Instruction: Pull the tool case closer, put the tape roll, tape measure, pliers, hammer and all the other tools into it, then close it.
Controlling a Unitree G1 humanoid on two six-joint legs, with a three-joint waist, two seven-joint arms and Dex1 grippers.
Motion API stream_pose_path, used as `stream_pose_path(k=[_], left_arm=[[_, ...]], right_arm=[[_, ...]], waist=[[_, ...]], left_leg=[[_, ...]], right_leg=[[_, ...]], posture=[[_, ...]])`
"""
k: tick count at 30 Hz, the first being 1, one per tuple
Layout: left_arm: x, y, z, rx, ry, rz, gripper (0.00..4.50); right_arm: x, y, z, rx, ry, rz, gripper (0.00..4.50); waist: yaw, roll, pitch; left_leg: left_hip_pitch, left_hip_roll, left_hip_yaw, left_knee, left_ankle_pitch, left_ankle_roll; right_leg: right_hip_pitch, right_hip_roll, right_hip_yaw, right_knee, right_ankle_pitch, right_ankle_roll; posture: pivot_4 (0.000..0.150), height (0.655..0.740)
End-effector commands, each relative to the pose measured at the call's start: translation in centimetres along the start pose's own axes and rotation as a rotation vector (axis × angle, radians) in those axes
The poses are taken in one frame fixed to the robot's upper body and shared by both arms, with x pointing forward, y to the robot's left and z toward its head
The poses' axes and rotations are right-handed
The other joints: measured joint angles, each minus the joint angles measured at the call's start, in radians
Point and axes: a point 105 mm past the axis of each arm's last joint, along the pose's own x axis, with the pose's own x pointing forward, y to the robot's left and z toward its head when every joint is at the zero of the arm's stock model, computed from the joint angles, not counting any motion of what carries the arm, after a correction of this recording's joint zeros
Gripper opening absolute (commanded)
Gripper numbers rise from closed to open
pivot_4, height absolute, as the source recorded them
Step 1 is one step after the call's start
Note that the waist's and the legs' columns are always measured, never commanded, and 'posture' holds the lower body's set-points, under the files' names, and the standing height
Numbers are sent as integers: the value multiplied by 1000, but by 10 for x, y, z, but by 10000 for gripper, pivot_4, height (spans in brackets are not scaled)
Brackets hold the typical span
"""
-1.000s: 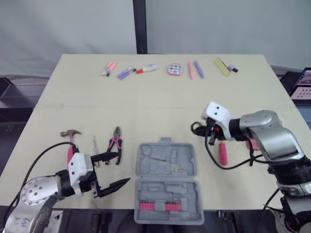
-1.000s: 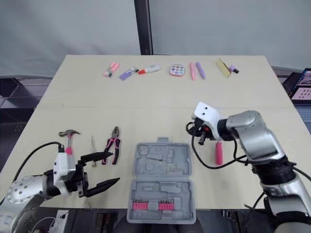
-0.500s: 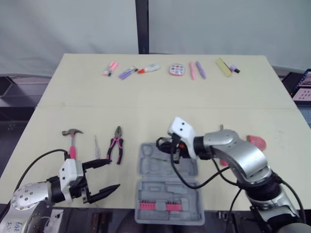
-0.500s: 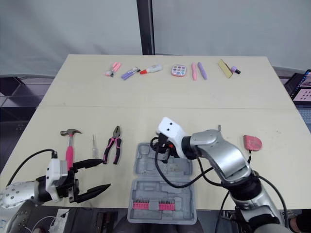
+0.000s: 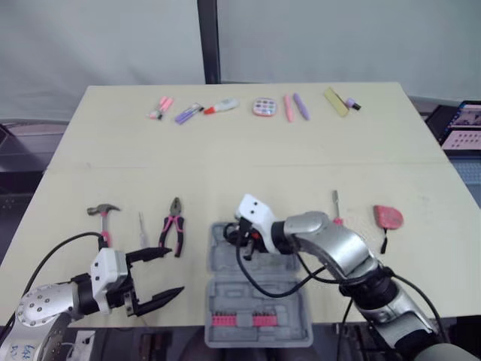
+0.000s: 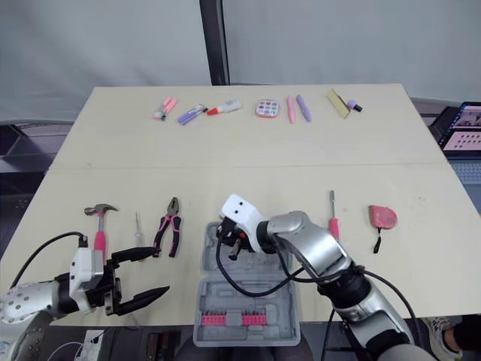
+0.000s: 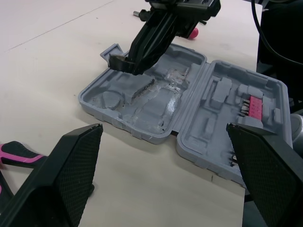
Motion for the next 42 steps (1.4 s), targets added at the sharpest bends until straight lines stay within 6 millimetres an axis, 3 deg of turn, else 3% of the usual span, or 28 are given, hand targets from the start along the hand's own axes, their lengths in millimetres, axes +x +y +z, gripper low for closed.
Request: stream_pose_path(k=[1, 13, 38, 42], left_arm=[[0, -3, 8, 32, -8, -6, 45000], [-2, 2, 6, 13, 14, 66, 45000], [-9, -3, -7, -3, 34, 100, 45000], [-9, -4, -7, -4, 36, 98, 45000]], right_arm=[[7, -1, 13, -46, -42, -9, 345], [26, -3, 15, -56, -48, -6, 345], [34, 4, 9, -60, -31, 24, 345], [31, 8, 17, -51, -67, 45, 14760]], waist=[[0, 0, 0], [-1, 0, 0], [0, 0, 0], [-1, 0, 0]], left_leg=[[0, 0, 0, 0, 0, 0], [1, 0, 0, 0, 0, 0], [1, 0, -1, 0, -1, -1], [1, 0, -1, 0, -1, -1]], right_leg=[[0, 0, 0, 1, 0, 0], [-1, 0, 0, 5, 0, 0], [-1, 0, 0, 5, 0, 0], [-1, 0, 0, 5, 0, 0]], posture=[[1500, 7134], [1500, 7134], [1500, 7134], [1500, 7134]])
